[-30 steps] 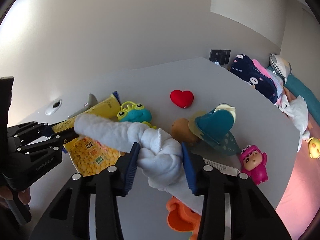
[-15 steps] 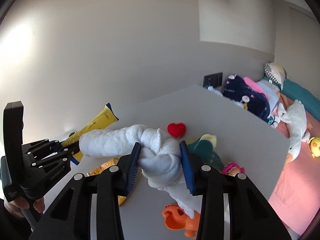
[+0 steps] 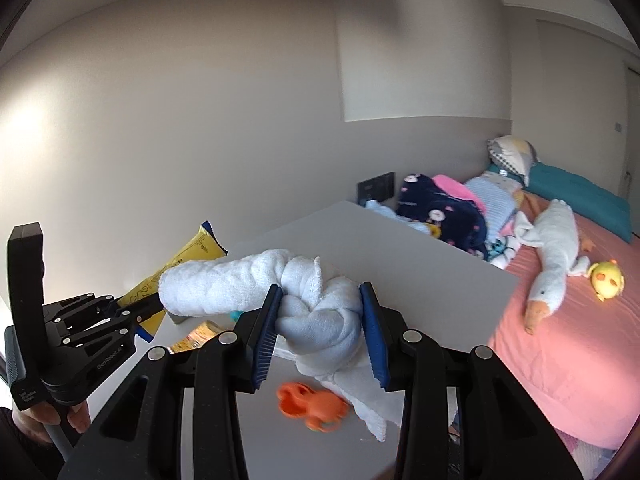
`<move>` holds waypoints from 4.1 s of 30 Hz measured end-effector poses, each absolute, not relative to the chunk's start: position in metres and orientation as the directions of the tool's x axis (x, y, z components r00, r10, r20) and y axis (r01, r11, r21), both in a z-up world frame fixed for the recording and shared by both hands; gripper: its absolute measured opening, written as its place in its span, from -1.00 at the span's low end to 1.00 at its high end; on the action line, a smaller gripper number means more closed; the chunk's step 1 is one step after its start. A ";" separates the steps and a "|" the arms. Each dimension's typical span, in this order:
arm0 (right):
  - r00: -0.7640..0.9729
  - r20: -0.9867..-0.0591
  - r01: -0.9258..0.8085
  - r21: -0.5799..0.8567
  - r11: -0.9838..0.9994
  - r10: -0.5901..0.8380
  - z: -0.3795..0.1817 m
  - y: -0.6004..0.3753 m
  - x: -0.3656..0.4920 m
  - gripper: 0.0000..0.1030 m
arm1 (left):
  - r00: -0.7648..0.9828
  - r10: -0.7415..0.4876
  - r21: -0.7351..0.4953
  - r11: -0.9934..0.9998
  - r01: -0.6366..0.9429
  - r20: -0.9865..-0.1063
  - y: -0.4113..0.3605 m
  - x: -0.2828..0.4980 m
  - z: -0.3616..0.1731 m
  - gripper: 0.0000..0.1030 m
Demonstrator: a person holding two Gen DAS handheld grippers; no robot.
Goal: Collect trash
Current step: 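Carry both held items over the black bin and open both tools to drop them, then move both open tools back over the desk items, then grasp the yellow SOYBEAN bag with the left tool while the right tool grasps the white fluffy toy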
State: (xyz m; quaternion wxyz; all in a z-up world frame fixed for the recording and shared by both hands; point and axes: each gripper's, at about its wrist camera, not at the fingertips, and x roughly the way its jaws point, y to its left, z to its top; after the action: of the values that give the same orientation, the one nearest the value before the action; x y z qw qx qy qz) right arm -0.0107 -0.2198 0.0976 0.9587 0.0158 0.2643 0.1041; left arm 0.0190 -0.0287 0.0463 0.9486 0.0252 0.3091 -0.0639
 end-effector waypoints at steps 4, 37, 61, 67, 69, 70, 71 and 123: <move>0.845 -0.509 -0.134 0.098 0.986 0.165 0.093 -0.252 -0.022 -0.20 | 0.794 -0.160 -0.003 0.981 0.195 -0.586 -0.059 0.013 0.048 -0.74; 0.757 -0.604 0.430 0.173 0.886 -0.249 0.022 -0.484 -0.109 0.57 | 0.535 -0.455 0.040 0.734 0.678 -0.712 -0.329 -0.011 -0.019 0.81; 0.786 -0.600 0.293 0.153 0.944 -0.147 0.024 -0.424 -0.081 0.58 | 0.584 -0.396 0.021 0.816 0.578 -0.709 -0.267 0.002 -0.013 0.81; 0.789 -0.606 0.236 0.146 0.961 -0.101 0.022 -0.394 -0.067 0.58 | 0.607 -0.368 0.019 0.845 0.534 -0.705 -0.238 0.006 -0.010 0.81; 0.789 -0.608 0.220 0.142 0.965 -0.090 0.022 -0.384 -0.064 0.58 | 0.614 -0.361 0.016 0.854 0.520 -0.702 -0.229 0.007 -0.010 0.81; 0.789 -0.609 0.212 0.140 0.967 -0.085 0.022 -0.380 -0.062 0.58 | 0.616 -0.358 0.014 0.857 0.515 -0.702 -0.225 0.007 -0.009 0.81; 0.789 -0.610 0.203 0.137 0.969 -0.079 0.022 -0.374 -0.060 0.58 | 0.619 -0.355 0.014 0.860 0.509 -0.700 -0.221 0.007 -0.009 0.81; 0.668 -0.734 -0.125 0.045 0.991 0.117 -0.038 -0.213 0.067 0.63 | 0.623 -0.112 0.044 0.972 0.230 -0.774 -0.023 0.102 -0.060 0.87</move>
State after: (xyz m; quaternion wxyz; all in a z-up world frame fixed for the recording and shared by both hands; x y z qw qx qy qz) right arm 0.0670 -0.2131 -0.0378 0.9133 -0.0047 0.4017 0.0661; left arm 0.1023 -0.0231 -0.0600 0.8982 0.0695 0.4234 -0.0950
